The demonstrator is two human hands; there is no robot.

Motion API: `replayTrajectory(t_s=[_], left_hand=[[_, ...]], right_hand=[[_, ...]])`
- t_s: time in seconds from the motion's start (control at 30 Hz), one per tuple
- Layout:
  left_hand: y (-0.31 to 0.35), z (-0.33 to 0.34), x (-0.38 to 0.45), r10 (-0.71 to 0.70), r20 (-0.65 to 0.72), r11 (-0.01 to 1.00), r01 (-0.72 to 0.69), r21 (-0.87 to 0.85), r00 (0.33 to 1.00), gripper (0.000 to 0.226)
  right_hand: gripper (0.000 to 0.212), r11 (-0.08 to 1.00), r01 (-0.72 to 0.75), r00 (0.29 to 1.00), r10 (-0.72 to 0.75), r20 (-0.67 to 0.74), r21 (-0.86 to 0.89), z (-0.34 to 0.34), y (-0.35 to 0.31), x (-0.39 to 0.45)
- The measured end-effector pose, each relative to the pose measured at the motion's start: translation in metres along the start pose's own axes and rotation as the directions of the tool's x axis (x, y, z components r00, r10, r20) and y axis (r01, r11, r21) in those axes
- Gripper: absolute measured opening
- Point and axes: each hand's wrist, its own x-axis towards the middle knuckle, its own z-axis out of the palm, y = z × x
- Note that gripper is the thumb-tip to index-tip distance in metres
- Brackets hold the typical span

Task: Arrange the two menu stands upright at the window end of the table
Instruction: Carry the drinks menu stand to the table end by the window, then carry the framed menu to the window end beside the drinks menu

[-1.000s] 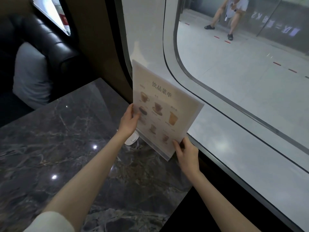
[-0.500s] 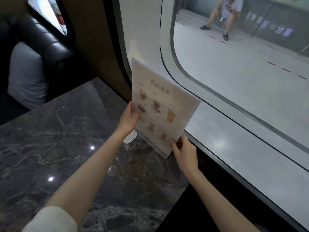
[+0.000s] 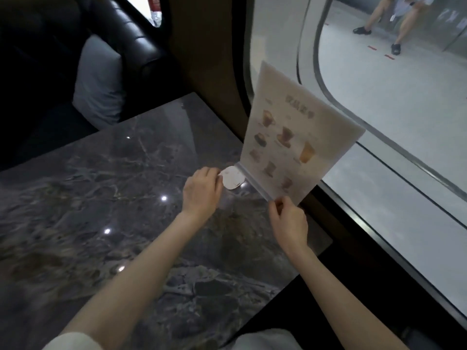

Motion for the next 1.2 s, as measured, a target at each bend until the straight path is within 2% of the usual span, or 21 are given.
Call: replayTrajectory(t_s=[0.13,0.23,0.37,0.5,0.67,0.8,0.93,1.07,1.2], left_hand=[[-0.037,-0.039,-0.035,0.034,-0.031,0.967,-0.025,0.254,0.999,0.032],[-0.071,-0.068,-0.064,0.050,-0.082,0.939,-0.019,0.343,0.995,0.036],[-0.117,-0.112,-0.113,0.091,-0.183,0.917,-0.011,0.399,0.979,0.041],[-0.160,-0.160,-0.173,0.030,-0.257,0.860,0.107,0.499,0.966,0.049],[-0.210,-0.209,-0.252,-0.042,-0.320,0.798,0.224,0.560,0.947,0.054],[-0.245,-0.238,-0.311,-0.043,-0.481,0.771,0.335,0.541,0.876,0.055],[-0.283,-0.259,-0.361,-0.134,-0.592,0.739,0.478,0.475,0.795,0.049],[-0.330,-0.265,-0.397,-0.297,-0.573,0.680,0.590,0.435,0.764,0.053],[-0.365,-0.267,-0.416,-0.540,-0.510,0.676,0.706,0.211,0.669,0.064]], right_hand=[[0.022,0.969,0.247,0.969,-0.247,0.027,-0.005,0.019,-0.050,-0.014],[0.023,0.916,0.402,0.914,-0.401,0.057,-0.005,0.038,-0.090,-0.030],[0.028,0.845,0.525,0.839,-0.535,0.102,0.104,0.065,-0.144,-0.065],[0.039,0.769,0.615,0.753,-0.639,0.159,0.175,0.094,-0.190,-0.112],[0.044,0.666,0.710,0.644,-0.745,0.173,0.229,0.127,-0.238,-0.185],[0.045,0.584,0.765,0.547,-0.812,0.203,0.273,0.154,-0.269,-0.241],[0.053,0.543,0.769,0.455,-0.835,0.309,0.336,0.182,-0.292,-0.284],[0.064,0.543,0.764,0.370,-0.812,0.452,0.348,0.205,-0.303,-0.313],[0.071,0.587,0.725,0.360,-0.769,0.528,0.361,0.228,-0.308,-0.328]])
